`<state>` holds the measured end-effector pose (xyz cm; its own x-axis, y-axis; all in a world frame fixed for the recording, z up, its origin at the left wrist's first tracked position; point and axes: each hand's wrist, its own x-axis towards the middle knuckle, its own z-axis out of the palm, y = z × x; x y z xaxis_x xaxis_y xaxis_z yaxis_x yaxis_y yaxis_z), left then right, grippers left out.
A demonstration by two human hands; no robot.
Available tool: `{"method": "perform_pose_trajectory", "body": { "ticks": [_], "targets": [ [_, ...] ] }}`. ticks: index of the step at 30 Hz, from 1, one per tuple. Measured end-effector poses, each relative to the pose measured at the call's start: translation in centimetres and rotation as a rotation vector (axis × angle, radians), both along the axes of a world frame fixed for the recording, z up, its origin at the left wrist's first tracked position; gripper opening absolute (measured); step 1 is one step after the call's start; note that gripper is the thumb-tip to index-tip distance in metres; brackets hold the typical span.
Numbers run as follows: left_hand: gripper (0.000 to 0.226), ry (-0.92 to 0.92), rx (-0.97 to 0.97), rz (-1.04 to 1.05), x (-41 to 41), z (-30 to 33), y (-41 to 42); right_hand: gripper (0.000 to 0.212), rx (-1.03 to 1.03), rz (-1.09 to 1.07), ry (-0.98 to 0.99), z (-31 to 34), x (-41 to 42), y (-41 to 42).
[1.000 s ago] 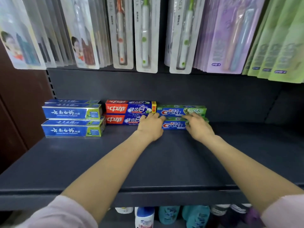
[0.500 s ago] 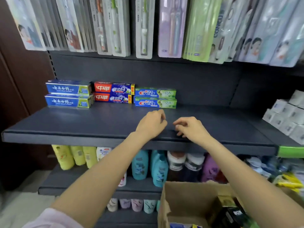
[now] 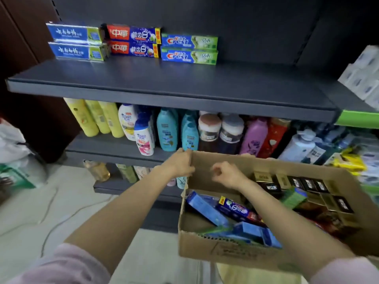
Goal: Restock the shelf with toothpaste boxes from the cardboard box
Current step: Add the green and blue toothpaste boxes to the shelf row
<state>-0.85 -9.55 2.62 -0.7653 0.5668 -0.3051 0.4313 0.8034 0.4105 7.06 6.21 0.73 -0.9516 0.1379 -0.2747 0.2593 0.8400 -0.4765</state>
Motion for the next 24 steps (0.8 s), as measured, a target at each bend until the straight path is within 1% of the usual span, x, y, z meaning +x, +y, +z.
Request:
{"method": "perform_pose_trajectory", "body": {
  "ticks": [3, 5, 6, 7, 8, 9, 10, 11, 12, 13, 14, 15, 16, 17, 18, 20, 21, 23, 24],
  "targets": [
    [0.064, -0.105, 0.034, 0.002, 0.5, -2.5, -1.0, 0.052, -0.036, 0.070, -0.163, -3.8, -0.1, -1.2],
    [0.065, -0.125, 0.085, 0.027, 0.8, -3.4, -1.4, 0.066, -0.077, 0.115, -0.262, -6.0, -0.2, -2.0],
    [0.063, -0.115, 0.101, 0.038, 1.0, -3.7, -1.4, 0.069, -0.105, 0.138, -0.300, -7.0, -0.2, -2.3],
    [0.062, -0.101, 0.113, 0.040, 1.0, -4.0, -1.4, 0.067, -0.136, 0.163, -0.321, -7.8, -0.2, -2.6],
    [0.061, -0.089, 0.121, 0.037, 1.1, -4.3, -1.4, 0.060, -0.189, 0.169, -0.326, -8.6, -0.2, -2.8],
    [0.060, -0.080, 0.123, 0.032, 1.2, -4.7, -1.4, 0.047, -0.246, 0.153, -0.316, -9.1, -0.2, -2.9],
    [0.058, -0.073, 0.127, 0.036, 1.3, -4.8, -1.4, 0.028, -0.289, 0.132, -0.292, -9.5, -0.1, -2.9],
    [0.054, -0.067, 0.144, 0.046, 1.4, -5.0, -1.5, 0.019, -0.324, 0.124, -0.253, -9.3, 0.1, -2.8],
    [0.051, -0.044, 0.180, 0.054, 1.5, -4.9, -1.6, 0.025, -0.351, 0.119, -0.207, -9.0, 0.2, -2.4],
    [0.050, -0.005, 0.230, 0.065, 1.6, -4.6, -1.6, 0.022, -0.399, 0.098, -0.172, -8.1, 0.3, -1.8],
    [0.053, 0.039, 0.269, 0.078, 1.8, -4.1, -1.6, 0.017, -0.498, 0.069, -0.118, -6.9, 0.5, -1.2],
    [0.059, 0.073, 0.293, 0.091, 2.0, -3.4, -1.5, 0.024, -0.605, 0.030, -0.069, -5.4, 0.8, -0.5],
    [0.064, 0.098, 0.294, 0.079, 2.2, -2.8, -1.4, 0.030, -0.722, -0.035, -0.029, -3.8, 0.9, 0.2],
    [0.068, 0.104, 0.270, 0.028, 2.4, -2.3, -1.1, 0.031, -0.835, -0.102, -0.001, -2.1, 1.1, 0.8],
    [0.071, 0.087, 0.228, -0.046, 2.6, -1.7, -0.8, 0.027, -0.957, -0.153, 0.025, -0.5, 1.3, 1.1],
    [0.079, -0.015, 0.220, -0.145, 3.0, -0.4, 0.0, 0.020, -1.153, -0.202, 0.111, 2.2, 1.3, 1.8],
    [0.077, -0.125, 0.264, -0.135, 3.0, 0.5, 0.4, 0.019, -1.233, -0.224, 0.168, 3.4, 1.3, 2.0],
    [0.065, -0.391, 0.400, -0.050, 2.9, 2.2, 0.9, 0.020, -1.353, -0.235, 0.290, 5.6, 1.4, 2.2],
    [0.060, -0.489, 0.460, -0.014, 2.9, 3.1, 1.1, 0.021, -1.393, -0.230, 0.348, 6.3, 1.5, 2.5]
  ]
}}
